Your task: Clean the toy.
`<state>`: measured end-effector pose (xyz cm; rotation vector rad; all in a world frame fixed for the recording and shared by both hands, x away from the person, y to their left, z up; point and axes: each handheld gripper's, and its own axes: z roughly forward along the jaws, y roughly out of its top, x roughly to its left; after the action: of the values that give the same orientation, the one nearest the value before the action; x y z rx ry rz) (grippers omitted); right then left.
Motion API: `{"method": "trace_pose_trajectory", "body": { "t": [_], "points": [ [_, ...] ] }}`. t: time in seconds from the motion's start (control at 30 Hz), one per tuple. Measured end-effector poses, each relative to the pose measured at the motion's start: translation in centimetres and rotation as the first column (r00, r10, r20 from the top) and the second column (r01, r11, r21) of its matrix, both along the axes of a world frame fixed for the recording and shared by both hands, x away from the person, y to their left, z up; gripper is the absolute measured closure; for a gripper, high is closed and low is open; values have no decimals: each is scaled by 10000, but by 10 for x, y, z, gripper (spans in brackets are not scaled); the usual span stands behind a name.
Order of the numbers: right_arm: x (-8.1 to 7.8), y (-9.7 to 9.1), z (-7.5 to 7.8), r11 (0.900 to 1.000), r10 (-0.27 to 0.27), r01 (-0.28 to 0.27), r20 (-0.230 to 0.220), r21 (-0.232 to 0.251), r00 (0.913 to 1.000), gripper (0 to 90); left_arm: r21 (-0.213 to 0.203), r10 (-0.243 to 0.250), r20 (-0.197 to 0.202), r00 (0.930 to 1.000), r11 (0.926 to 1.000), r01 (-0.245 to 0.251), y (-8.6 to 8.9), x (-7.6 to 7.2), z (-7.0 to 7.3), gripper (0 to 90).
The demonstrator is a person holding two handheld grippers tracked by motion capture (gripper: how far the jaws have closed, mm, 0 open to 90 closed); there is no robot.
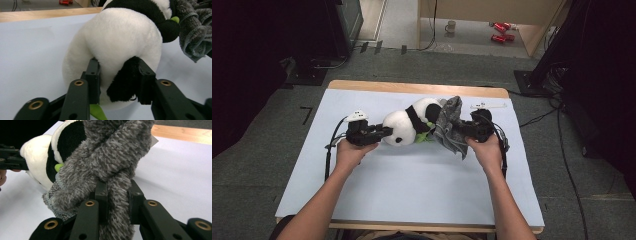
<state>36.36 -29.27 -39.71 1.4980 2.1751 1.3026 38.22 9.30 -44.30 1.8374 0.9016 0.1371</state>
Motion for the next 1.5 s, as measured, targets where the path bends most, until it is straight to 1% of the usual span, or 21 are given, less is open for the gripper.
{"method": "trace_pose_trajectory", "body": {
  "t": [0.07, 0.13, 0.17, 0.23, 0.33, 0.37, 0.47, 0.57, 0.6, 0.63, 0.67, 0.7, 0.73, 0.77, 0.83, 0.9, 0.93, 1.03, 1.27, 1.4, 1.5],
  "points": [
    [1, 2, -1, 9999, 47, -46, -76, 105, 10000, 763, -23, -53, -114, 9999, 10000, 53, 0, 0, 2, 683],
    [2, 5, -1, 10000, 29, -28, -85, 60, 10000, 764, -222, -403, -455, 9982, 9990, 393, 0, 1, 4, 723],
    [1, 5, 0, 10000, 10, -9, -81, 84, 10000, 764, -190, -529, -440, 9976, 9985, 521, 0, 0, 5, 732],
    [0, 3, 2, 9995, 51, -49, -76, 321, 10000, 764, -605, -880, -713, 9936, 9946, 838, 2, 0, 8, 749],
    [-6, 0, 10, 9981, 188, -196, 147, 579, 9997, 764, -795, -1340, -756, 9881, 9886, 1280, 2, -3, 12, 767],
    [-9, 1, 12, 9982, 236, -247, 227, 538, 9995, 764, -878, -1509, -800, 9853, 9857, 1439, 2, -5, 14, 771],
    [-19, 4, 20, 9977, 424, -438, 263, 520, 9988, 763, -1028, -2216, -998, 9700, 9720, 2115, 5, -11, 19, 773],
    [-33, 7, 26, 9975, 575, -588, 345, 383, 9978, 763, -1475, -2722, -1262, 9539, 9561, 2533, 10, -15, 25, 776],
    [-37, 8, 28, 9974, 607, -619, 333, 364, 9976, 763, -1739, -3050, -1474, 9409, 9444, 2789, 11, -15, 25, 775],
    [-41, 8, 31, 9973, 632, -643, 316, 357, 9975, 763, -1770, -3080, -1617, 9376, 9437, 2795, 12, -15, 26, 774],
    [-45, 7, 33, 9972, 649, -662, 384, 333, 9972, 763, -1591, -3042, -1832, 9348, 9476, 2771, 11, -14, 25, 773],
    [-48, 7, 35, 9968, 693, -708, 406, 361, 9968, 761, -1236, -2825, -1924, 9398, 9570, 2624, 9, -13, 22, 769],
    [-49, 6, 36, 9967, 715, -731, 437, 354, 9965, 761, -960, -2436, -1991, 9492, 9688, 2284, 8, -12, 20, 765],
    [-50, 6, 36, 9973, 667, -680, 433, 292, 9968, 761, -841, -2285, -2150, 9495, 9730, 2151, 6, -9, 17, 763],
    [-49, 6, 36, 9975, 596, -612, 417, 361, 9973, 761, -1029, -2008, -2088, 9571, 9778, 1827, 6, -5, 14, 755],
    [-46, 10, 37, 9972, 624, -638, 366, 393, 9974, 762, -920, -1801, -1855, 9660, 9819, 1654, 5, -2, 14, 747],
    [-46, 13, 39, 9968, 704, -717, 380, 345, 9968, 762, -820, -1727, -1824, 9679, 9837, 1601, 5, -1, 14, 744],
    [-43, 28, 44, 9942, 1036, -1050, 548, 223, 9931, 761, -696, -1577, -1634, 9739, 9865, 1481, 5, 0, 14, 738],
    [-34, 75, 51, 9787, 2030, -2047, 760, 146, 9762, 761, -830, -1450, -1643, 9757, 9877, 1328, 6, 4, 12, 726],
    [-26, 108, 43, 9679, 2489, -2505, 610, 197, 9666, 762, -855, -1296, -1676, 9773, 9895, 1166, 7, 6, 12, 720],
    [-23, 134, 32, 9582, 2859, -2859, 488, -71, 9570, 762, -804, -1221, -1637, 9789, 9907, 1101, 6, 6, 12, 718]
  ]
}}
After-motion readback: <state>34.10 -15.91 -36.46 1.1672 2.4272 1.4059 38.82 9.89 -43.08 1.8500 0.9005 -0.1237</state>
